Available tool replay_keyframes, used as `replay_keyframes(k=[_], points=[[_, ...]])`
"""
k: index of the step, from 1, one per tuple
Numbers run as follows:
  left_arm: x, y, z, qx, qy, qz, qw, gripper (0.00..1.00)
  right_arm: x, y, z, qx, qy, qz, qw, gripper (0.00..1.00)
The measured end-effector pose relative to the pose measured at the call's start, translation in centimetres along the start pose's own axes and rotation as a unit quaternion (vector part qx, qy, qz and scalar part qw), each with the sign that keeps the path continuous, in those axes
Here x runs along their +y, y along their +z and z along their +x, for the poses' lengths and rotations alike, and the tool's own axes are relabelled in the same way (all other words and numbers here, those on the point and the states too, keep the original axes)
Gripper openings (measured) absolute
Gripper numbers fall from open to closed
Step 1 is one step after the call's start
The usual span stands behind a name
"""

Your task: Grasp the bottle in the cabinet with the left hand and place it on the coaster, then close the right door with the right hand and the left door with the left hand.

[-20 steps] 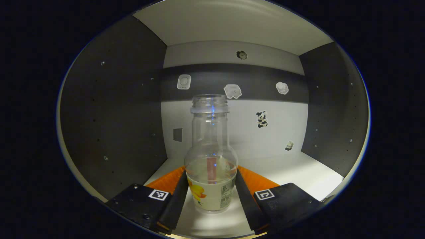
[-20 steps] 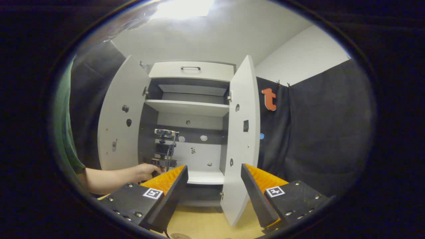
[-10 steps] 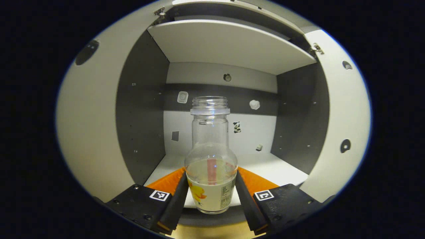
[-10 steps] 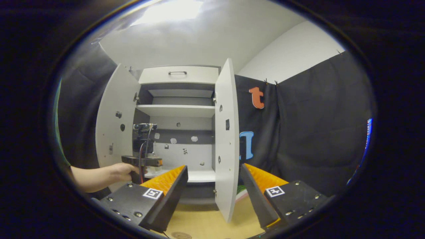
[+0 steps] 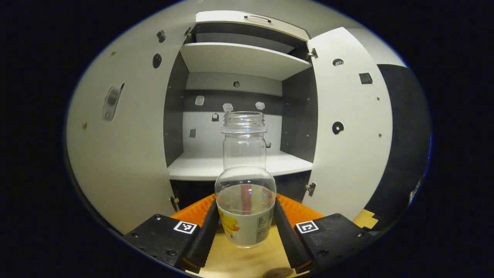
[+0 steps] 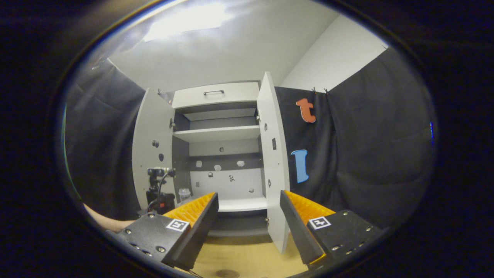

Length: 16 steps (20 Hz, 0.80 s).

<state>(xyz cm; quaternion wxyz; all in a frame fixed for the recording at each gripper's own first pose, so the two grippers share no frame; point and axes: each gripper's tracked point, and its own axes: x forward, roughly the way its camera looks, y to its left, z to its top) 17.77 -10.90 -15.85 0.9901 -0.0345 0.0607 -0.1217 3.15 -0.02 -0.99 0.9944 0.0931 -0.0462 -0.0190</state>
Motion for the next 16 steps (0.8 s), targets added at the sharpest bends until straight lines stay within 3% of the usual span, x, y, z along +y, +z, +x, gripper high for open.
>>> replay_keyframes(k=[3, 5, 9, 10, 12, 16], points=[[-2.3, -4.7, -2.6, -0.005, -0.022, 0.014, 1.000, 0.79, -0.2, 0.3, 0.5, 0.001, 0.003, -0.007, 1.000, 0.97], [-3.9, -9.5, -3.9, 0.026, -0.041, 0.028, 0.998, 0.78, -0.6, 0.2, 0.9, 0.005, 0.000, -0.028, 1.000, 0.94], [-6.4, -16.4, -6.0, 0.047, -0.075, 0.038, 0.995, 0.79, -0.5, -0.7, 1.2, 0.019, 0.004, -0.026, 0.999, 0.97], [-7.2, -17.6, -6.3, 0.049, -0.086, 0.043, 0.994, 0.79, -0.6, -1.0, 1.2, 0.021, 0.004, -0.023, 0.999, 0.94], [-8.3, -19.5, -6.5, 0.051, -0.100, 0.046, 0.993, 0.79, -0.9, -1.7, 1.1, 0.025, 0.002, -0.020, 0.999, 0.97], [-9.7, -23.0, -6.2, 0.054, -0.121, 0.040, 0.990, 0.80, -2.0, -3.6, 1.2, 0.053, -0.016, -0.019, 0.998, 0.94]])
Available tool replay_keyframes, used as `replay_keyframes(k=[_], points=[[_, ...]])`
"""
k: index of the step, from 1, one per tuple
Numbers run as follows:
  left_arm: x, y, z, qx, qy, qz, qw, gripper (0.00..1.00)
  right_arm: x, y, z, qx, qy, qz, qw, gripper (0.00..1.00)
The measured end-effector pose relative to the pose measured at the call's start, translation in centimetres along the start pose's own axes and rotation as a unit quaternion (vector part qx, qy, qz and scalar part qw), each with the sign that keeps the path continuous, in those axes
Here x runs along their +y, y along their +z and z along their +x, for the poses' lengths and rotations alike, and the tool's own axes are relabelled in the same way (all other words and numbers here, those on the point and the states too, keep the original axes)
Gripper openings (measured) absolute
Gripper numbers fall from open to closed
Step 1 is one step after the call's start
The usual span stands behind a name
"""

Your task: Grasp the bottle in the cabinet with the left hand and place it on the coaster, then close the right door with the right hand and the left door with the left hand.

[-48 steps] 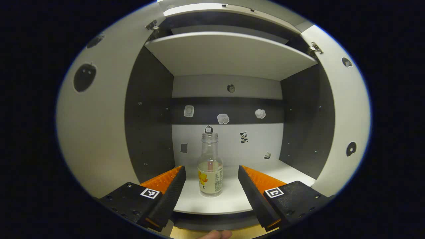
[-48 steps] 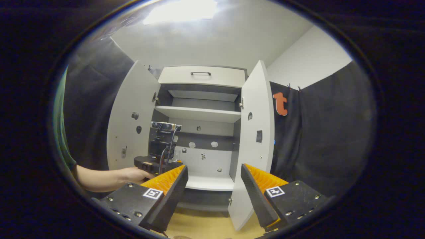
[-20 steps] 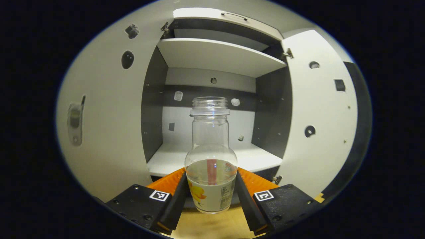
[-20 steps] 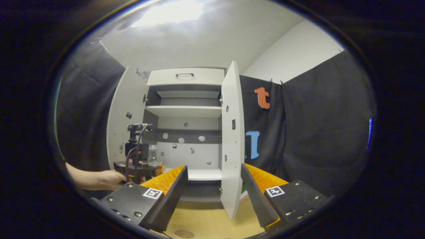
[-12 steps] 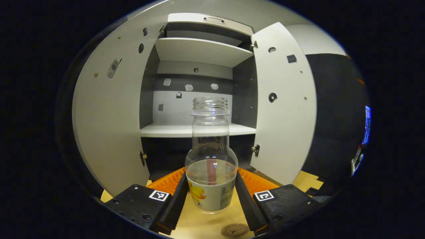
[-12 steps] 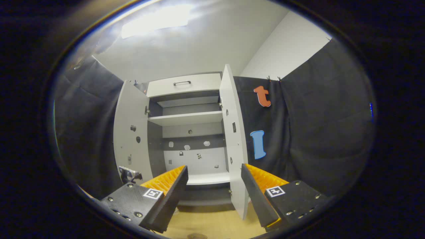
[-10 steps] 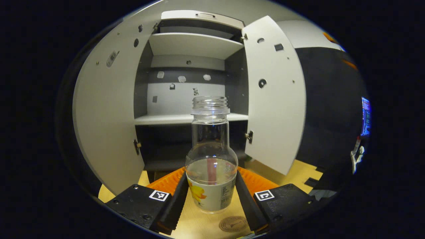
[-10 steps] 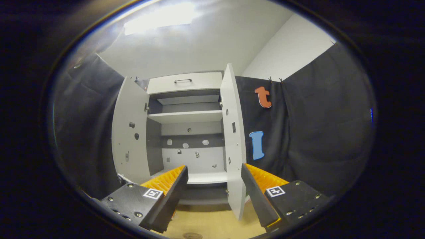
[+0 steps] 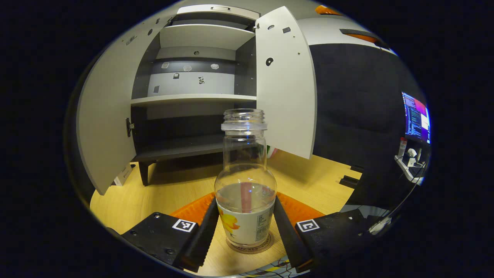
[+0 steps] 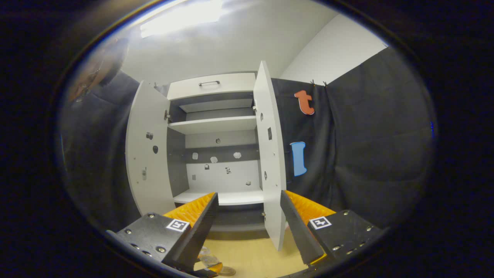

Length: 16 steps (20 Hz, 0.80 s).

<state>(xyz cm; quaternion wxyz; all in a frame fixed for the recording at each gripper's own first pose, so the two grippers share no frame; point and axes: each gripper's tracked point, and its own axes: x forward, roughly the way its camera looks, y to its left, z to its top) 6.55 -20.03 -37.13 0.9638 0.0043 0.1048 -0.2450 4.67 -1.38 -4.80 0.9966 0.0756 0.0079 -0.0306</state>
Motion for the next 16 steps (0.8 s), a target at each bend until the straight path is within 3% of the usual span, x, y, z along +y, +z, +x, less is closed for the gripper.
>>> replay_keyframes(k=[2, 7, 13, 14, 16], points=[[-0.4, -1.1, 0.8, -0.004, -0.008, 0.015, 1.000, 0.80, -0.4, -0.1, -0.1, -0.001, -0.004, -0.005, 1.000, 0.98], [-1.5, -4.4, 0.9, 0.010, -0.058, 0.041, 0.997, 0.81, -1.1, -0.3, -0.5, 0.000, -0.010, 0.029, 1.000, 0.94], [-1.3, -4.1, 0.6, 0.022, -0.076, 0.051, 0.996, 0.85, -2.0, -0.8, -0.1, 0.009, -0.026, 0.036, 0.999, 0.97], [-1.6, -3.4, 0.3, 0.020, -0.086, 0.055, 0.995, 0.91, -2.2, -0.7, -0.1, 0.009, -0.033, 0.041, 0.999, 0.97], [-1.3, -1.4, -0.3, 0.004, -0.088, 0.071, 0.994, 0.91, -1.9, 0.2, -0.3, 0.005, -0.034, 0.056, 0.998, 0.97]])
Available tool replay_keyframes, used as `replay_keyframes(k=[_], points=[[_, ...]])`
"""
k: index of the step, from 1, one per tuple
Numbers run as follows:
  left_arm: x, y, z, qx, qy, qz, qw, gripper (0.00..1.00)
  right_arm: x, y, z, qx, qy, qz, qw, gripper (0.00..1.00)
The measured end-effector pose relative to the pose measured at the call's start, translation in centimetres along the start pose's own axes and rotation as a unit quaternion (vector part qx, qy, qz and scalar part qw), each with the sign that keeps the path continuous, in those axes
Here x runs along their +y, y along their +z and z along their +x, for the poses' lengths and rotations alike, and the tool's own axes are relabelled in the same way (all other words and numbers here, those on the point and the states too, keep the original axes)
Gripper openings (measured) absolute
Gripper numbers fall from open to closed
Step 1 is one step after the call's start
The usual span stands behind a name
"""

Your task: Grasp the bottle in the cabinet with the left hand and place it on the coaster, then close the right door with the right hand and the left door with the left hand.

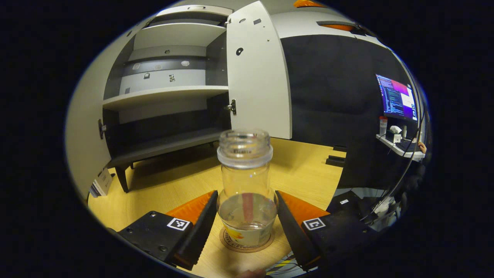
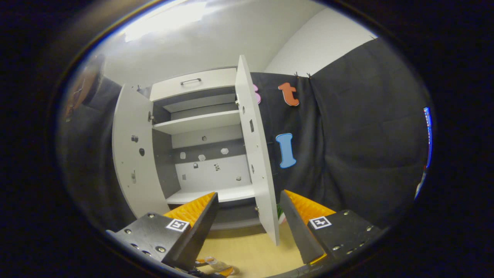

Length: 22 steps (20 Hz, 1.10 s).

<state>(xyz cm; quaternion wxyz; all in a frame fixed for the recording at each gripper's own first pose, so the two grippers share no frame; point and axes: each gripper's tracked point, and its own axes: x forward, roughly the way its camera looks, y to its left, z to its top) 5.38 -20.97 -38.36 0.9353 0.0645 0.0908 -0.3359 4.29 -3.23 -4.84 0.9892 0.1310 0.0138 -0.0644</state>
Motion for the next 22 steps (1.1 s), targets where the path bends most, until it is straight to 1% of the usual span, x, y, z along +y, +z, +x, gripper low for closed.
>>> replay_keyframes(k=[3, 5, 7, 10, 11, 12, 13, 14, 16, 17, 18, 19, 21, 22], points=[[0.8, 4.2, -1.4, -0.025, 0.001, 0.015, 1.000, 0.91, 0.0, 1.9, -0.1, -0.017, 0.005, 0.009, 1.000, 0.97], [1.6, 7.1, -2.5, -0.035, 0.001, 0.015, 0.999, 0.91, -1.0, 2.5, 0.0, -0.022, -0.001, 0.005, 1.000, 0.97], [2.7, 10.0, -4.1, -0.040, 0.005, 0.010, 0.999, 0.97, -2.1, 3.5, -0.1, -0.030, -0.004, -0.007, 1.000, 0.97], [4.7, 15.1, -6.3, -0.060, 0.015, 0.000, 0.998, 0.97, -3.6, 6.6, 0.7, -0.053, -0.005, -0.008, 0.999, 0.97], [5.2, 16.7, -6.6, -0.067, 0.019, -0.004, 0.998, 0.97, -4.2, 7.8, 1.1, -0.060, -0.004, -0.008, 0.998, 0.93], [6.0, 18.3, -7.3, -0.071, 0.027, -0.017, 0.997, 0.97, -4.8, 8.7, 1.7, -0.064, -0.004, -0.007, 0.998, 0.93], [6.6, 19.6, -8.0, -0.065, 0.029, -0.034, 0.997, 0.97, -5.6, 9.4, 2.4, -0.063, -0.008, -0.008, 0.998, 0.97], [7.2, 21.2, -8.7, -0.061, 0.034, -0.051, 0.996, 0.98, -6.5, 9.7, 3.1, -0.058, -0.016, -0.008, 0.998, 0.97], [9.1, 25.0, -10.1, -0.071, 0.048, -0.084, 0.993, 0.98, -8.8, 9.9, 4.5, -0.045, -0.033, -0.021, 0.998, 0.97], [10.0, 26.4, -10.8, -0.072, 0.055, -0.092, 0.992, 0.98, -10.0, 9.9, 5.2, -0.041, -0.037, -0.033, 0.998, 0.93], [11.0, 27.5, -11.5, -0.071, 0.063, -0.090, 0.991, 0.99, -11.1, 10.0, 6.2, -0.039, -0.039, -0.044, 0.997, 0.97], [11.7, 28.1, -12.2, -0.064, 0.069, -0.080, 0.992, 0.98, -11.8, 10.3, 7.4, -0.043, -0.040, -0.052, 0.997, 0.97], [13.4, 29.7, -14.4, -0.076, 0.087, -0.070, 0.991, 0.96, -13.4, 10.0, 10.3, -0.032, -0.046, -0.063, 0.996, 0.97], [13.8, 30.1, -15.4, -0.081, 0.088, -0.076, 0.990, 0.95, -14.6, 9.7, 11.4, -0.029, -0.056, -0.069, 0.996, 0.93]])
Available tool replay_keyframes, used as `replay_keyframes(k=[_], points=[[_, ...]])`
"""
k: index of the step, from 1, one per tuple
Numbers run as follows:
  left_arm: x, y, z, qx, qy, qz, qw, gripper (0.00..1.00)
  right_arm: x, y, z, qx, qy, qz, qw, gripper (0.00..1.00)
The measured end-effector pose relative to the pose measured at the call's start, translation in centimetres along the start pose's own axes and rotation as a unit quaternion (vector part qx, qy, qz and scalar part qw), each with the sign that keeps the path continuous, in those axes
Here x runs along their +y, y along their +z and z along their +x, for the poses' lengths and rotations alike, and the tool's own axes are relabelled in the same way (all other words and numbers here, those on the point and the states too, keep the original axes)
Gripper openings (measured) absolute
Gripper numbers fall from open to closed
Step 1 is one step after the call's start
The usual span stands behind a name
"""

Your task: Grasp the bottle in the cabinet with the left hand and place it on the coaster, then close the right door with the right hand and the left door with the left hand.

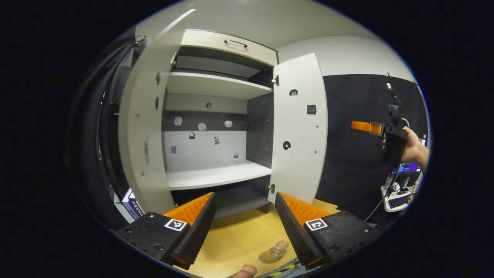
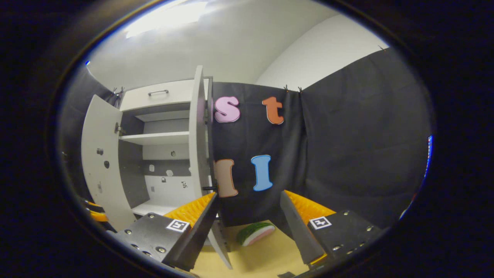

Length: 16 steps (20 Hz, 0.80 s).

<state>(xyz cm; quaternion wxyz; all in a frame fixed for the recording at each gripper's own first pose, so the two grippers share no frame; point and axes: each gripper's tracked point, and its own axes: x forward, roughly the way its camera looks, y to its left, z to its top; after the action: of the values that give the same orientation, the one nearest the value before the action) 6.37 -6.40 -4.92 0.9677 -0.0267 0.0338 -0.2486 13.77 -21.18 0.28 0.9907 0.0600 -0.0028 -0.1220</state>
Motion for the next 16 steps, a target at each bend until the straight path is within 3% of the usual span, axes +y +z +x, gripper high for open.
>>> replay_keyframes(k=[2, 7, 9, 10, 12, 16], points=[[1.3, 0.6, -1.8, -0.002, 0.007, 0.001, 1.000, 0.95, -0.6, -0.5, 3.0, 0.001, -0.007, 0.000, 1.000, 0.93], [6.1, 1.5, -4.2, -0.027, 0.069, 0.030, 0.997, 0.95, 0.3, -3.3, 10.2, 0.020, -0.013, -0.018, 1.000, 0.98], [6.5, 0.6, -4.4, -0.014, 0.074, 0.015, 0.997, 0.95, 3.8, -4.2, 11.1, 0.025, 0.041, -0.050, 0.998, 0.99], [6.9, 0.3, -4.6, -0.011, 0.083, 0.009, 0.996, 0.95, 4.0, -4.4, 11.7, 0.024, 0.035, -0.078, 0.996, 0.94], [7.8, 0.0, -5.2, -0.010, 0.101, 0.003, 0.995, 0.96, 4.1, -4.2, 11.4, 0.023, 0.029, -0.080, 0.996, 0.86], [9.1, -0.2, -6.3, -0.006, 0.132, -0.004, 0.991, 0.95, 4.1, -4.2, 11.4, 0.026, 0.014, -0.054, 0.998, 0.88]])
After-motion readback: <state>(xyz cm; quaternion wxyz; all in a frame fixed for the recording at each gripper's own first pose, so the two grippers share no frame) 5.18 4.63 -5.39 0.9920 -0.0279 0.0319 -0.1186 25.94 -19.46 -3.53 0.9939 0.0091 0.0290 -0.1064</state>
